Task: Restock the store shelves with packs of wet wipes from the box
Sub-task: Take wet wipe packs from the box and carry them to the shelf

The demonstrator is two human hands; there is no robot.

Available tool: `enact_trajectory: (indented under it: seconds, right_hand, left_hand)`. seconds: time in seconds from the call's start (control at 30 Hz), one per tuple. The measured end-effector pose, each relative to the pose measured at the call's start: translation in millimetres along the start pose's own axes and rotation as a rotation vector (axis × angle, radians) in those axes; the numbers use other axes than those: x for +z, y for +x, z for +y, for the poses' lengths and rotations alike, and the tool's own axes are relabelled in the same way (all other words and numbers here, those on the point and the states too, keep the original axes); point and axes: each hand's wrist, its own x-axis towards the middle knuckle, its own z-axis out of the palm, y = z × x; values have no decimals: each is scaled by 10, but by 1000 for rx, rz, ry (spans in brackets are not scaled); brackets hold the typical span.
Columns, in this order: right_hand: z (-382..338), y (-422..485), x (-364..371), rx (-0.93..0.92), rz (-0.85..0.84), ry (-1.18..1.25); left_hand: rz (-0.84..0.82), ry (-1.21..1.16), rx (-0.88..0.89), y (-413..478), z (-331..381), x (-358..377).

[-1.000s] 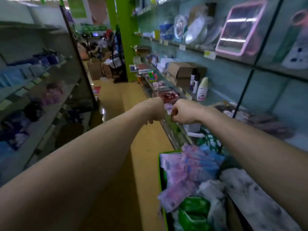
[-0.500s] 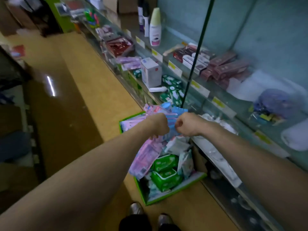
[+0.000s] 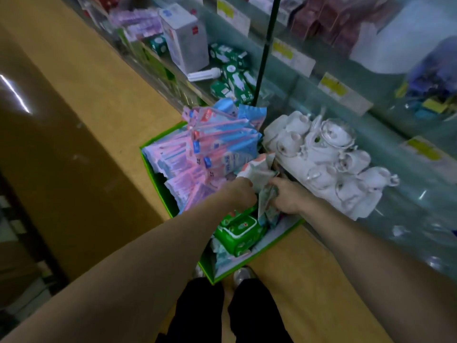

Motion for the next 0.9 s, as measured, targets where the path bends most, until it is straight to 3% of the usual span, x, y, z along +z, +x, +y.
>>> enact_trajectory:
  seconds: [0.23,0.47,0.63,0.9]
  right_hand:
    - [-21,265,337,169,-19,87]
    - [82,250,382,279,213,197]
    - [298,119,411,319,216,340]
    - [599,-88,326,224,171,919]
  left_hand:
    - [-79,-103,-43,205,-147,165]
    - [-128,-81,64,278,-118,362]
    - [-169,-78,158,298,-58,536]
    - [-78,-213,242,401,-23,673]
